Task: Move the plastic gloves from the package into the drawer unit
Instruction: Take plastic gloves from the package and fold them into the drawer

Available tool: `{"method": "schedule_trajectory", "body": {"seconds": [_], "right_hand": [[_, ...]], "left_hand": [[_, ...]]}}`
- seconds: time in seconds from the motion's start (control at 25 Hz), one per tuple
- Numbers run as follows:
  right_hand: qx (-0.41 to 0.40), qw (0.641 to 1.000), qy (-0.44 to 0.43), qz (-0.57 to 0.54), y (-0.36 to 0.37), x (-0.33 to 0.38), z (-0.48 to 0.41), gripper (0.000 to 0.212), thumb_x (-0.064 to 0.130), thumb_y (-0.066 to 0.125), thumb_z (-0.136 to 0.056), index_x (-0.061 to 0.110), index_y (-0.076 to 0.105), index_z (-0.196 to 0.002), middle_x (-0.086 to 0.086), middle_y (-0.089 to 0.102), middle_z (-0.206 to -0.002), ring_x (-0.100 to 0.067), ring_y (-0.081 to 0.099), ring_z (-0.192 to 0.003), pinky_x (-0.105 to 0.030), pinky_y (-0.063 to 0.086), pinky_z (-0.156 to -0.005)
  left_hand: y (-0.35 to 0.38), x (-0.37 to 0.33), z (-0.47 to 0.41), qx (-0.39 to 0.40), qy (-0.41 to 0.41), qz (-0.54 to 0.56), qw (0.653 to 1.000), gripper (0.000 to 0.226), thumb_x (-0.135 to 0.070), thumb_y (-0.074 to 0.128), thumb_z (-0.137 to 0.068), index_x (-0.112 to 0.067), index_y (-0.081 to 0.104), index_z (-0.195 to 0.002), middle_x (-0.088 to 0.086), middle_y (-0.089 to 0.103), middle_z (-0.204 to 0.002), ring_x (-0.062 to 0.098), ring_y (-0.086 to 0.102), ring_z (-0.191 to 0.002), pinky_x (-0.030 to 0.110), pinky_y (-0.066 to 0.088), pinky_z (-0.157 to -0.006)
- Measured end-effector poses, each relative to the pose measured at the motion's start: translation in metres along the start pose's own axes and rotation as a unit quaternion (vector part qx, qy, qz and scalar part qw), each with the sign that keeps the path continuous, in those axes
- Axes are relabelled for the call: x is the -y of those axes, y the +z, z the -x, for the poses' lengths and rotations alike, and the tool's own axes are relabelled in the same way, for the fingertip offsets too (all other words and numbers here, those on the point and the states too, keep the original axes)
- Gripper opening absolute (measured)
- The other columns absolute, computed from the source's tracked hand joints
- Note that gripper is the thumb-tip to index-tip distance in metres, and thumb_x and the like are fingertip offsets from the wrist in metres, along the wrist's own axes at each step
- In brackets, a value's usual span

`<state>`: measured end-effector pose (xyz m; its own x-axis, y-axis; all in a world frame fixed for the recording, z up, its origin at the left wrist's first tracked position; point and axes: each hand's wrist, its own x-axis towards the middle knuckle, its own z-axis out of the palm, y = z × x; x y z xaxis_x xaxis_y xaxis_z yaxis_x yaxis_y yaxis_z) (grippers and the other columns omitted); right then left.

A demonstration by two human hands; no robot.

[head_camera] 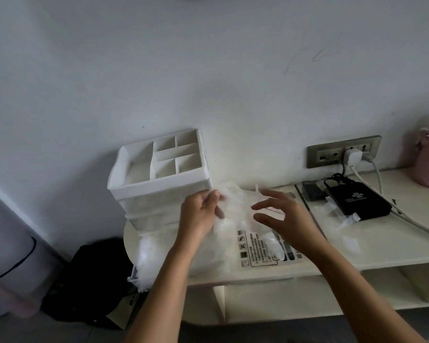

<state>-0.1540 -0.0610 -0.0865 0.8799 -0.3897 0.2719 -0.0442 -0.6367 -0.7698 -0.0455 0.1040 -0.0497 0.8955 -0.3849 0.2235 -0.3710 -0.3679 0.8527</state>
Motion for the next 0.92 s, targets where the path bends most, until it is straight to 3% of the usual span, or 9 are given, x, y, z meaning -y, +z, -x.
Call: {"method": "schedule_trajectory", "body": {"seconds": [0.12,0.24,0.36,0.44,0.52,0.6,0.72,0.84,0.92], "right_hand": [[-0.056,0.996,-0.034,0.056,0.023,0.022,-0.005,0.02,0.022,0.065,-0.087,0.03,0.069,-0.105,0.007,0.047,-0.138,-0.016,0.038,-0.131,-0.031,0.033,-0.106],[-0.126,0.986,-0.071,0.08,0.055,0.059,0.001,0.026,0.004,0.058,-0.088,0.019,0.07,-0.104,-0.001,0.054,-0.13,-0.02,0.039,-0.128,-0.022,0.027,-0.1],[-0.039,0.987,-0.141,0.071,0.095,0.096,0.012,0.028,0.005,0.051,-0.091,0.017,0.068,-0.111,0.001,0.061,-0.121,-0.013,0.048,-0.118,-0.013,0.029,-0.096],[0.029,0.989,-0.137,0.048,0.115,0.11,0.012,0.025,0.014,0.044,-0.096,0.014,0.066,-0.109,-0.002,0.066,-0.111,-0.016,0.056,-0.106,-0.018,0.041,-0.09],[0.081,0.987,-0.108,0.089,0.128,0.114,0.004,0.031,0.019,0.037,-0.099,0.009,0.062,-0.085,-0.006,0.064,-0.088,-0.022,0.056,-0.084,-0.029,0.039,-0.07],[0.119,0.981,-0.063,0.143,0.139,0.109,-0.007,0.034,0.015,0.035,-0.098,0.01,0.046,-0.065,-0.006,0.054,-0.071,-0.023,0.049,-0.072,-0.028,0.027,-0.058],[0.137,0.972,-0.034,0.189,0.163,0.091,-0.02,0.022,0.008,0.037,-0.093,0.007,0.059,-0.087,-0.01,0.063,-0.098,-0.026,0.055,-0.092,-0.026,0.033,-0.07],[0.195,0.952,-0.016,0.235,0.184,0.075,-0.021,0.038,0.015,0.044,-0.091,0.013,0.049,-0.128,-0.011,0.037,-0.141,-0.03,0.031,-0.131,-0.035,0.028,-0.107],[0.227,0.946,0.0,0.231,0.191,0.074,-0.019,0.048,0.022,0.048,-0.09,0.018,0.04,-0.137,-0.009,0.022,-0.151,-0.032,0.014,-0.14,-0.042,0.016,-0.116]], "left_hand": [[-0.036,0.025,-0.003,-0.061,-0.017,-0.025,0.998,0.032,-0.025,0.049,-0.098,-0.025,0.063,-0.069,-0.009,0.057,-0.043,-0.002,0.045,-0.035,0.016,0.036,-0.046],[-0.061,0.055,0.001,-0.091,-0.035,-0.079,0.992,0.034,-0.026,0.05,-0.098,-0.025,0.061,-0.066,-0.008,0.058,-0.048,-0.002,0.051,-0.043,0.02,0.038,-0.052],[-0.076,0.078,0.009,-0.075,-0.06,-0.139,0.986,0.032,-0.027,0.046,-0.099,-0.021,0.062,-0.072,-0.007,0.062,-0.059,0.003,0.057,-0.059,0.017,0.038,-0.056],[-0.084,0.09,0.011,-0.069,-0.081,-0.162,0.981,0.033,-0.026,0.045,-0.099,-0.019,0.063,-0.072,-0.006,0.064,-0.063,0.004,0.059,-0.062,0.015,0.038,-0.056],[-0.088,0.102,0.011,-0.064,-0.097,-0.179,0.977,0.034,-0.025,0.046,-0.098,-0.016,0.064,-0.071,-0.003,0.065,-0.064,0.009,0.061,-0.064,0.024,0.046,-0.06],[-0.088,0.111,0.01,-0.058,-0.105,-0.205,0.971,0.032,-0.029,0.048,-0.096,-0.014,0.068,-0.076,0.001,0.068,-0.068,0.017,0.065,-0.068,0.031,0.052,-0.066],[-0.087,0.119,0.007,-0.051,-0.108,-0.269,0.956,0.03,-0.033,0.052,-0.094,-0.015,0.063,-0.072,0.001,0.066,-0.072,0.024,0.065,-0.075,0.03,0.048,-0.061],[-0.089,0.12,0.006,-0.052,-0.126,-0.34,0.93,0.027,-0.028,0.052,-0.093,-0.015,0.053,-0.069,0.001,0.061,-0.073,0.025,0.063,-0.078,0.028,0.038,-0.057],[-0.093,0.116,0.01,-0.088,-0.126,-0.367,0.917,0.014,-0.027,0.056,-0.092,-0.015,0.06,-0.087,0.003,0.067,-0.091,0.023,0.064,-0.088,0.03,0.046,-0.065]]}}
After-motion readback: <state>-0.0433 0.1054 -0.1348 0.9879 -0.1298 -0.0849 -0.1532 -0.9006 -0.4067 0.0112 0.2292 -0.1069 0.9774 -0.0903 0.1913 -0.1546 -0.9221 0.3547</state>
